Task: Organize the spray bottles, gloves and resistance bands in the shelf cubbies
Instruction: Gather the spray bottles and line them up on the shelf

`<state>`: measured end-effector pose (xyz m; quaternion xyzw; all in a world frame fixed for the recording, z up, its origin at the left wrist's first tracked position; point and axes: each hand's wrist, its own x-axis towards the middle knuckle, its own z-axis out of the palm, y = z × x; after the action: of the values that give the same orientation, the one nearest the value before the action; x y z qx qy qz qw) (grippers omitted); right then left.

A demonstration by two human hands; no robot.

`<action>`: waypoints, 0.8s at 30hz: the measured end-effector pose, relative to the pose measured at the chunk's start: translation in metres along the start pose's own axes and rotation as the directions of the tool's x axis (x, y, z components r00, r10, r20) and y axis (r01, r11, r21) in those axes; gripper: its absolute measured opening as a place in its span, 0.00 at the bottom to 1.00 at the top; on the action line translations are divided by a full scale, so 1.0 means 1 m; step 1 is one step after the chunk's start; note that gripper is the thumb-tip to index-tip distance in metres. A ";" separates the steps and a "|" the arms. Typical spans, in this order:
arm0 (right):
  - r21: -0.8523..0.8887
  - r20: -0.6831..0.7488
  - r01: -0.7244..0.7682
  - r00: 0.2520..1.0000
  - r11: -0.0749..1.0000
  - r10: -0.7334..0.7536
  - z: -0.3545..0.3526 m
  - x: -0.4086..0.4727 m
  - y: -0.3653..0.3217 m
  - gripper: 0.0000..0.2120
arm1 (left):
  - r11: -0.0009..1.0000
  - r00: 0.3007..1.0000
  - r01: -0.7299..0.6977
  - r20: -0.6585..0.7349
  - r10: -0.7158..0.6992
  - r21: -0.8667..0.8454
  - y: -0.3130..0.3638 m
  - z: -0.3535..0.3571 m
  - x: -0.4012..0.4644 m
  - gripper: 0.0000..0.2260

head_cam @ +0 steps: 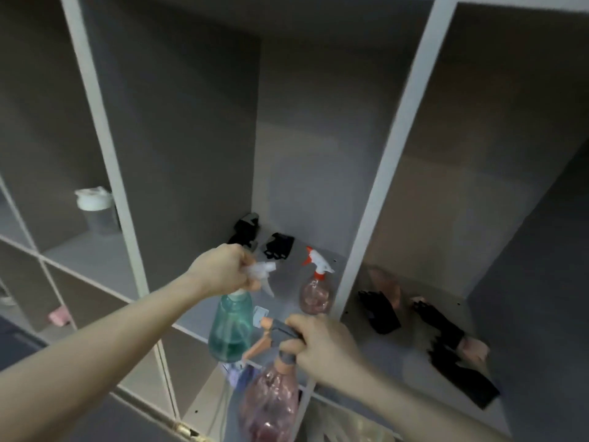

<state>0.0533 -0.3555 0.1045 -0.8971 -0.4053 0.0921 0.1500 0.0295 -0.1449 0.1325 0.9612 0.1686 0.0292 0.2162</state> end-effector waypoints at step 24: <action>0.628 -0.057 -0.583 0.626 0.515 0.778 0.054 0.231 0.045 0.11 | 0.948 0.969 0.128 0.240 -0.057 -0.292 -0.081 0.055 0.205 0.10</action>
<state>0.2207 -0.1986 0.0287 -0.8996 0.0631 0.1048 0.4192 0.2041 -0.0293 0.0443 0.9042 0.1813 -0.0662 0.3811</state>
